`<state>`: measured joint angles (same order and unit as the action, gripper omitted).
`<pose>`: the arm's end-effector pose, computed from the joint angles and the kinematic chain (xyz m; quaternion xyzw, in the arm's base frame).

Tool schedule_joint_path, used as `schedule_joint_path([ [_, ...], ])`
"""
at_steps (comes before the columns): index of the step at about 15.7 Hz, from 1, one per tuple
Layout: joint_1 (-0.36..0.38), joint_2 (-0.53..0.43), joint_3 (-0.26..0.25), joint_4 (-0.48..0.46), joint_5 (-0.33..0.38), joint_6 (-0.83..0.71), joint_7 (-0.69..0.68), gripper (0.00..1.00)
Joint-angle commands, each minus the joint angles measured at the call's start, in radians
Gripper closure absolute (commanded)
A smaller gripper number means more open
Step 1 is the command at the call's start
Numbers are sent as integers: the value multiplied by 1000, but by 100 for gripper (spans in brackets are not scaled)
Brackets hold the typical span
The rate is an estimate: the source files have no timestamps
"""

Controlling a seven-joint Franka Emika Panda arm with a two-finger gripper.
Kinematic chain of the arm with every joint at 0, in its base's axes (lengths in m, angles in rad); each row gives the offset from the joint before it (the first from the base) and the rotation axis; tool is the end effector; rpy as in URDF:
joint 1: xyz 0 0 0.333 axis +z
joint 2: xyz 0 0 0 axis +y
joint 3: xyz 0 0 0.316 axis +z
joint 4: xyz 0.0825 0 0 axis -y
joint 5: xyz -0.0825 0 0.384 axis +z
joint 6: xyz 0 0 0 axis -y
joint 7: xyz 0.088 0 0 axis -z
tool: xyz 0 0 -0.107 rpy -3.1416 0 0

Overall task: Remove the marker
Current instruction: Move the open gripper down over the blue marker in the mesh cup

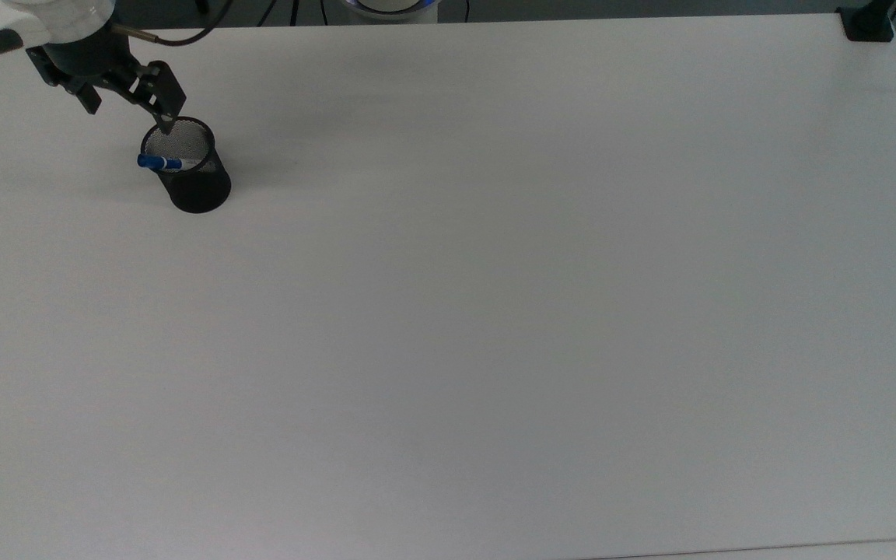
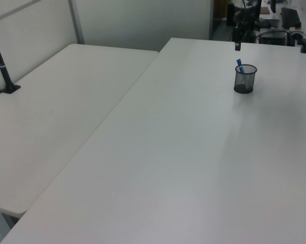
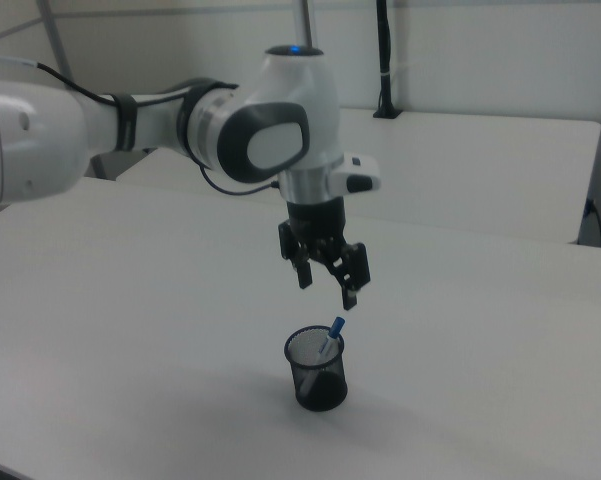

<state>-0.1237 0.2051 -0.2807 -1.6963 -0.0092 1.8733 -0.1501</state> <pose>0.5732 -0.2337 0.4742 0.9918 -0.1228 -0.0186 0.0286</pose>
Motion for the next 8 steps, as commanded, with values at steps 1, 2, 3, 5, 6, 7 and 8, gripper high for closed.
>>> schedule_joint_path([
  [1, 3, 11, -9, -80, 17, 104, -3, 6],
  [2, 1, 13, -9, -88, 24, 113, 1, 6],
  [3, 1, 17, -9, -89, 28, 116, 3, 7],
  [5, 2, 39, -9, -89, 35, 139, 6, 10],
  [6, 3, 46, -9, -91, 38, 153, 9, 10],
  [7, 4, 56, -9, -91, 38, 158, 23, 11],
  [8, 4, 59, -8, -89, 38, 159, 29, 15],
])
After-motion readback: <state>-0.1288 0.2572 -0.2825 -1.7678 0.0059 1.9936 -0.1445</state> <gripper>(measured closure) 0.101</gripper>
